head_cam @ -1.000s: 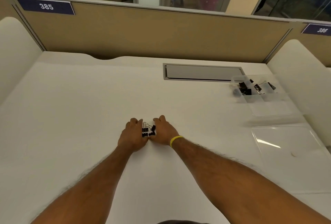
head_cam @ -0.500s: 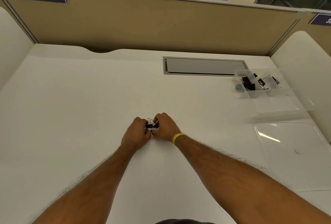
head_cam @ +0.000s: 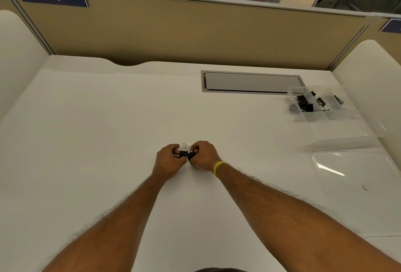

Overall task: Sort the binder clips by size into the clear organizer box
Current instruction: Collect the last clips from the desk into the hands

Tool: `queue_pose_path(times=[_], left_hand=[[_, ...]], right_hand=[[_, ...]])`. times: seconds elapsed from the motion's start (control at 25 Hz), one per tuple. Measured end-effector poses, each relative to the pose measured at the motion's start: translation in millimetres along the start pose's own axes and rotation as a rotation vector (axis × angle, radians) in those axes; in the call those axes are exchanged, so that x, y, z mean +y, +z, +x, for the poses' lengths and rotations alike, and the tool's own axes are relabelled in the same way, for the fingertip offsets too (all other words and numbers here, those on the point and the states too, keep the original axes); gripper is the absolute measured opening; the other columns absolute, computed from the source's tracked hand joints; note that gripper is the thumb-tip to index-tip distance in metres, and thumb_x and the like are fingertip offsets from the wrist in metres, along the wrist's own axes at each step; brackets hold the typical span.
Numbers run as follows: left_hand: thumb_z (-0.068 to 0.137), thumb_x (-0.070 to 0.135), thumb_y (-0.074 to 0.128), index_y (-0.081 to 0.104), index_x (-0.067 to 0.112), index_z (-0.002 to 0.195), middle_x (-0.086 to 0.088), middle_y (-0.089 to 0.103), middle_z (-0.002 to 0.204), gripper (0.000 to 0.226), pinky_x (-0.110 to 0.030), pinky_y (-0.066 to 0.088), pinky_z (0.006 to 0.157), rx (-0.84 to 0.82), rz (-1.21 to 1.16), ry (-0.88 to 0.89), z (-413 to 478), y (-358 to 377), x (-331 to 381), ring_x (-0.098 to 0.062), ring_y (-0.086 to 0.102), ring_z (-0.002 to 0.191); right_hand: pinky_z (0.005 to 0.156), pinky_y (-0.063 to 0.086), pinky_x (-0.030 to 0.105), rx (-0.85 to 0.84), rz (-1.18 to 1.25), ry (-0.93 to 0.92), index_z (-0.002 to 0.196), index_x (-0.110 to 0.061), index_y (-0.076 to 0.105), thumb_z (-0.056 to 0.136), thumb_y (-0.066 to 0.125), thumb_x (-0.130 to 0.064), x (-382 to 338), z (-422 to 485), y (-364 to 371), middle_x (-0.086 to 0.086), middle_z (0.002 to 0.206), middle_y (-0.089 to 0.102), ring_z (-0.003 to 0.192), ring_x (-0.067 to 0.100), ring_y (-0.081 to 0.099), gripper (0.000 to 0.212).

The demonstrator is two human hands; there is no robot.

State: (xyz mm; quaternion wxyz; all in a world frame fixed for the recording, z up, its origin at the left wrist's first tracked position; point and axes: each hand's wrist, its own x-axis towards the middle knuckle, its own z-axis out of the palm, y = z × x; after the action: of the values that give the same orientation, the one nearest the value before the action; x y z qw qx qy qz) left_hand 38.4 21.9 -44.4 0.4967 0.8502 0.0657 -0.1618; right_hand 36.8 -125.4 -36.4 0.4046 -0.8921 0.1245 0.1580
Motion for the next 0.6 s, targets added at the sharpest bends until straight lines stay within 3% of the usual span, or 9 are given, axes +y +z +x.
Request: queue_pose_path(times=[0.16,0.32,0.48,0.6], left_hand=[[0.08,0.008,0.067,0.066,0.01,0.111,-0.001,0.07,0.089,0.032,-0.042,0.058,0.082,-0.076,-0.098,-0.02,-0.6,1.8,2.8,-0.022,0.07,0.083],[0.081,0.009,0.06,0.067,0.016,0.1,-0.003,0.072,0.093,0.022,-0.043,0.057,0.086,-0.109,-0.156,-0.054,-1.4,8.4,6.4,-0.022,0.07,0.088],[0.087,0.012,0.059,0.07,0.016,0.095,-0.009,0.074,0.094,0.015,-0.047,0.056,0.087,-0.155,-0.373,-0.098,-3.8,15.2,8.9,-0.028,0.071,0.091],[0.089,0.003,0.054,0.068,0.011,0.103,-0.013,0.072,0.102,0.021,-0.041,0.057,0.085,-0.139,-0.526,-0.126,-10.1,19.1,17.9,-0.027,0.07,0.094]], right_hand=[[0.069,0.05,0.026,-0.021,0.136,0.023,0.091,-0.012,0.067,0.071,0.068,0.002,-2.0,-4.9,-3.8,-0.002,0.082,0.062,0.077,0.015,0.058,0.025],[0.068,0.054,0.031,-0.012,0.237,0.042,0.075,-0.016,0.061,0.064,0.069,0.004,-2.6,-7.8,-4.8,0.004,0.079,0.065,0.074,0.019,0.059,0.024],[0.079,0.057,0.041,-0.031,0.461,0.091,0.085,-0.012,0.062,0.068,0.059,0.008,-0.1,-13.0,-8.0,0.008,0.084,0.065,0.08,0.023,0.062,0.026],[0.088,0.056,0.046,-0.027,0.747,0.138,0.083,-0.008,0.061,0.075,0.045,0.013,-2.5,-21.6,-10.6,0.014,0.088,0.063,0.087,0.029,0.062,0.028]])
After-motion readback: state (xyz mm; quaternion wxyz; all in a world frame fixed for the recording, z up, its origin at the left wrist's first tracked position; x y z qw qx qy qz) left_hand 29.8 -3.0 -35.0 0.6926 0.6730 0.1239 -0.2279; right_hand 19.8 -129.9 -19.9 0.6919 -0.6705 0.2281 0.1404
